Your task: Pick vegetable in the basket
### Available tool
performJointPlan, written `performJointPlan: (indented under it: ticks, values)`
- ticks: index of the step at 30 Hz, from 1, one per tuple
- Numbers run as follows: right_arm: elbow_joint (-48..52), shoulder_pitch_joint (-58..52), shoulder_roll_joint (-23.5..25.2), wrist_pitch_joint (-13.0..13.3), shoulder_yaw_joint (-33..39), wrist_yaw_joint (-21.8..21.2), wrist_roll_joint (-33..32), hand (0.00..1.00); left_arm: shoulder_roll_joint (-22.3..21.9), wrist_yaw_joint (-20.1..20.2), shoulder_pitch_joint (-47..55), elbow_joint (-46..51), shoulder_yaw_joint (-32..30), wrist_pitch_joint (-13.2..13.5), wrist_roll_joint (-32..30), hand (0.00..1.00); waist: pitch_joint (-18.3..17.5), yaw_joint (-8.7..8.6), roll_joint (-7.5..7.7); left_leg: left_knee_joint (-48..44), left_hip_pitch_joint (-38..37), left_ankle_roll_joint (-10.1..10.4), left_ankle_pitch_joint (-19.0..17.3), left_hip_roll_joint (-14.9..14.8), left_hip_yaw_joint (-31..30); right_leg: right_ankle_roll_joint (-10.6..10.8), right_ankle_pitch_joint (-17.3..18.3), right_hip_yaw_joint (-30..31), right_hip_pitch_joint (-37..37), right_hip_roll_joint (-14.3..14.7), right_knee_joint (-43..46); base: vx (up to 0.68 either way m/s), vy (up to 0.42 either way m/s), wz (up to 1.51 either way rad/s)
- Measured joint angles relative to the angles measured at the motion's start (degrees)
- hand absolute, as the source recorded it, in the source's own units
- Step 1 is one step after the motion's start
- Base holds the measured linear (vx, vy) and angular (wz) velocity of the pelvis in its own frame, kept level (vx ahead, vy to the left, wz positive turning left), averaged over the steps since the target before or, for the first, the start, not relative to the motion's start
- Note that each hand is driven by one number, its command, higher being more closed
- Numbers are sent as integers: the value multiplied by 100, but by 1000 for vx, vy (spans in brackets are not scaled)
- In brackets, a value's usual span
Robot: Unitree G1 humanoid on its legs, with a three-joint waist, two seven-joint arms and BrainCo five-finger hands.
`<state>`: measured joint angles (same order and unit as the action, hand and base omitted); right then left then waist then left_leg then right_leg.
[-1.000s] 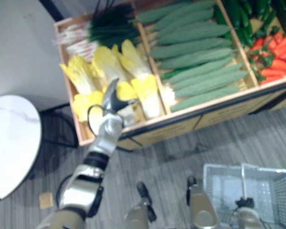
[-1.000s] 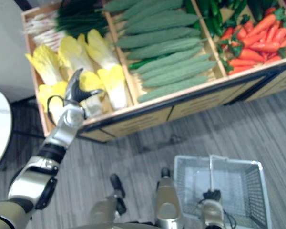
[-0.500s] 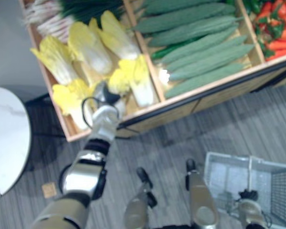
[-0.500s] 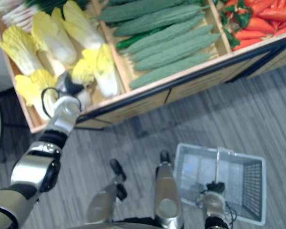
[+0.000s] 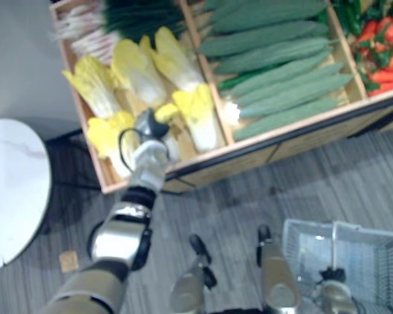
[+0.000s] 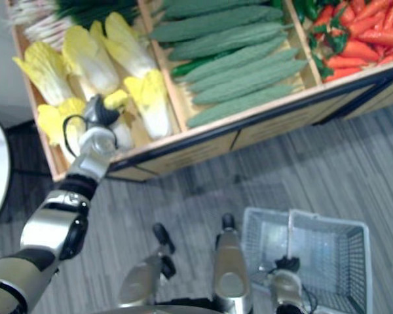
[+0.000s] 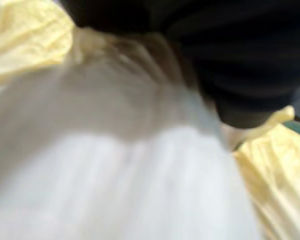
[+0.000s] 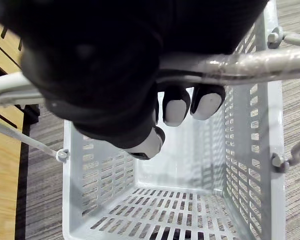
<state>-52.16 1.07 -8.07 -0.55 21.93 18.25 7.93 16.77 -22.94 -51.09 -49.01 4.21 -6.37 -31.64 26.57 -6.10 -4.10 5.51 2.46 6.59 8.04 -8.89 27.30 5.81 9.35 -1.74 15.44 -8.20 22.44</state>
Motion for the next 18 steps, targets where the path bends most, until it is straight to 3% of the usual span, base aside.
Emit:
performJointPlan:
  ticks: [3,8,10,15,17,18]
  values:
    - [-8,-130,5,-2,9,0,0,100,57,3,361,438,69,13,-1,100,-21,3,18,0,-192,-1,-2,-9,-104,1,0,-104,-302,-3,-79,19,-16,15]
    - [-18,-519,46,11,92,-11,-4,100,536,-16,1310,1149,61,1,-44,100,-508,17,68,1,-440,5,-9,-46,-145,10,-9,-182,-661,26,-258,4,-10,5]
    - [-33,-773,104,25,263,-12,-11,100,704,-144,1801,1959,57,3,-129,100,-816,30,75,37,-516,61,-151,-84,-135,50,1,-206,-822,65,-459,-6,5,2]
    - [47,-1109,355,24,512,-9,-132,100,605,-396,2627,3441,140,22,-578,100,-1093,40,172,36,-709,31,-248,-49,46,155,-111,7,-993,74,-666,8,30,-16]
    - [206,-1151,433,-34,510,4,-177,100,425,-464,2908,3712,236,26,-577,100,-1094,75,193,13,-857,37,-289,-77,352,62,-164,2,-976,58,-778,16,51,-72]
    - [265,-1134,424,-47,509,33,-170,100,267,-492,3144,3842,287,102,-575,100,-1103,51,185,-3,-902,17,-289,-85,588,-252,-142,-776,-960,-248,-808,46,90,-73]
